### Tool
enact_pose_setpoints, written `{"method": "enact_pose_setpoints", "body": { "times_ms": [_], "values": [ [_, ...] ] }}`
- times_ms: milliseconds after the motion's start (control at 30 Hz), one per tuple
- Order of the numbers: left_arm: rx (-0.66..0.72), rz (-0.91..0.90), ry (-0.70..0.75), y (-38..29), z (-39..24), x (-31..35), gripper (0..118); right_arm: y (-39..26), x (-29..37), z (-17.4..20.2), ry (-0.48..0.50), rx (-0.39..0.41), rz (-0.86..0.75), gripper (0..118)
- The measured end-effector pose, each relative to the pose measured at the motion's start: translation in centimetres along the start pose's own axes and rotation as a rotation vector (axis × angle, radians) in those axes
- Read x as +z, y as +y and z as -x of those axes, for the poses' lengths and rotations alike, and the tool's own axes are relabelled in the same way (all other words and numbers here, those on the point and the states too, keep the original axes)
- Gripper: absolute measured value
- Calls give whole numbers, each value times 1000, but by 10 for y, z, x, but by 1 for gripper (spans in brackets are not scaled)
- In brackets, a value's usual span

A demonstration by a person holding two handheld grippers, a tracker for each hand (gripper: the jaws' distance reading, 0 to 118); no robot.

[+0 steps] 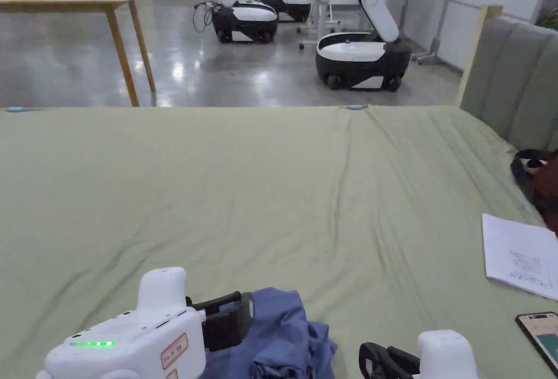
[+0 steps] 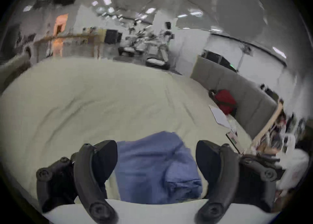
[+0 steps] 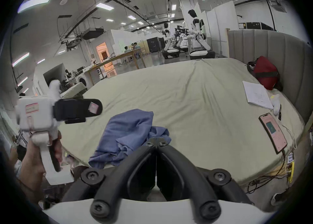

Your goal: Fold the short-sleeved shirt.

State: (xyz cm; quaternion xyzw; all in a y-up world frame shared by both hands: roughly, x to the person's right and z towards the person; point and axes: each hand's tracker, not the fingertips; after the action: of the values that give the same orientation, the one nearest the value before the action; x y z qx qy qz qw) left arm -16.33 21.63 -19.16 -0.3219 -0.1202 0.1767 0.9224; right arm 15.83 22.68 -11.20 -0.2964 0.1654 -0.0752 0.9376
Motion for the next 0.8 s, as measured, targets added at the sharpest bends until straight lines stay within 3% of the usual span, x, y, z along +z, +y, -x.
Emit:
{"method": "enact_pose_setpoints", "body": {
  "times_ms": [67, 200, 300, 400, 600, 733, 767, 800],
  "values": [
    [41, 93, -48, -11, 5, -27, 15, 0, -5, 2, 17, -16, 4, 1],
    [-9, 238, -246, -59, -43, -65, 15, 3, -11, 2, 16, -25, 10, 1],
    [-103, 227, -256, -84, -70, -74, 15, 6, -14, 1, 2, -28, 6, 1],
    [-2, 221, -286, -85, -58, -69, 15, 12, -22, 2, 6, -27, 9, 1],
    [22, 125, -249, -59, -8, -12, 15, 14, -92, 24, 153, -51, 94, 1],
    [75, 37, -170, -44, 27, 26, 16, -5, -130, 28, 167, -44, 189, 1],
    [107, 24, -146, -43, 42, 29, 23, -14, -133, 22, 126, -45, 216, 1],
    [149, 29, -138, -44, 56, 30, 47, -22, -132, 15, 114, -61, 224, 1]
  ]
}}
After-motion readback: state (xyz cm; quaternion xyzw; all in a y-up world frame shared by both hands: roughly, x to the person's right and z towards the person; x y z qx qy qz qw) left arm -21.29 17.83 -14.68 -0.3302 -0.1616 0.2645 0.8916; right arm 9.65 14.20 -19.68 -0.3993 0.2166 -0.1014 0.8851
